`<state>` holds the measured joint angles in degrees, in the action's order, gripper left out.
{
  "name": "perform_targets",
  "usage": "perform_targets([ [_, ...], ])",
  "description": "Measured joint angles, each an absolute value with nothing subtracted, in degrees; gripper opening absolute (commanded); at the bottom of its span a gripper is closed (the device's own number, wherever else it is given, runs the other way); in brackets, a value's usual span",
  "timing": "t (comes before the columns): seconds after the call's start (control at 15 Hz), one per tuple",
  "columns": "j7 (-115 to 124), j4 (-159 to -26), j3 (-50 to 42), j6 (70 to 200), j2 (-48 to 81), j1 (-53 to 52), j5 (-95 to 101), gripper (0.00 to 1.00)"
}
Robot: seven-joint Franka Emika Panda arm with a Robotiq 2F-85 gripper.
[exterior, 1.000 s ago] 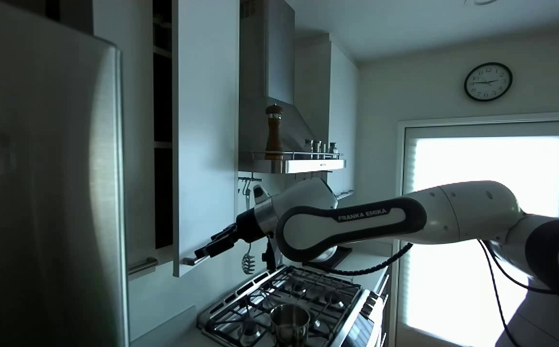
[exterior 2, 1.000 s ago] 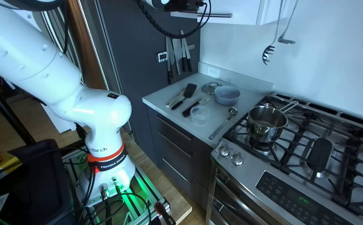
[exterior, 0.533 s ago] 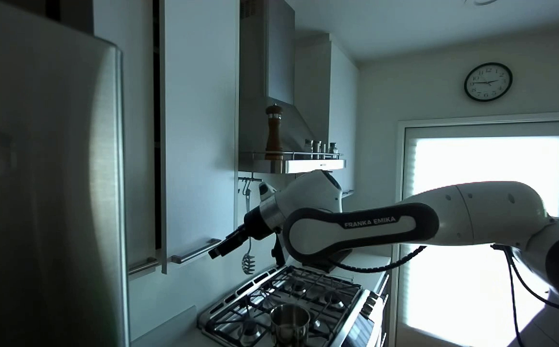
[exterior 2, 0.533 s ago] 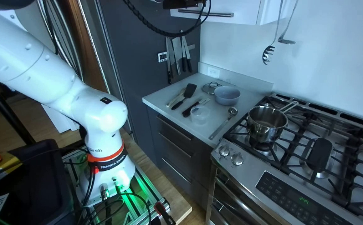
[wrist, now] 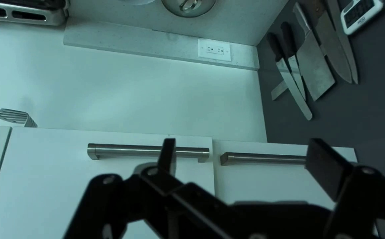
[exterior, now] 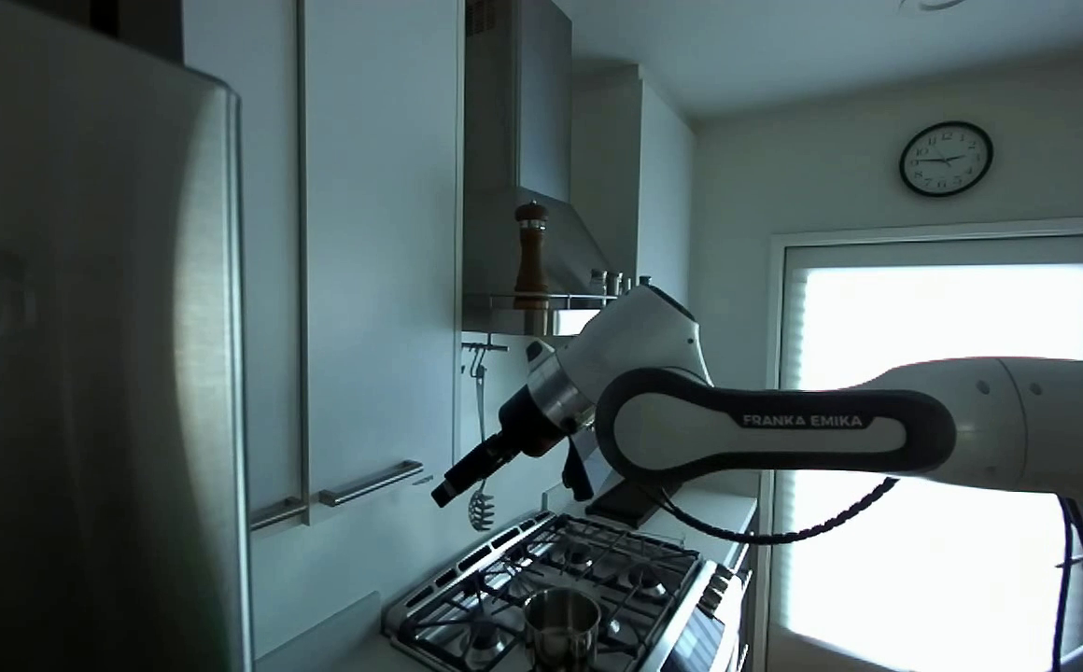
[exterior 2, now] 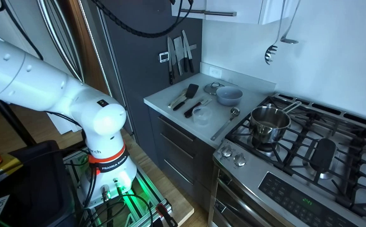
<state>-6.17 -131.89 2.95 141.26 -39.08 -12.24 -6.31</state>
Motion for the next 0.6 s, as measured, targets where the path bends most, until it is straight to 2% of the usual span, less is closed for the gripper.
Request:
perform_targets([
  [0.6, -3.67, -131.81, 3.05, 134.58, -45.91, -11.34, -6.41, 1.00],
])
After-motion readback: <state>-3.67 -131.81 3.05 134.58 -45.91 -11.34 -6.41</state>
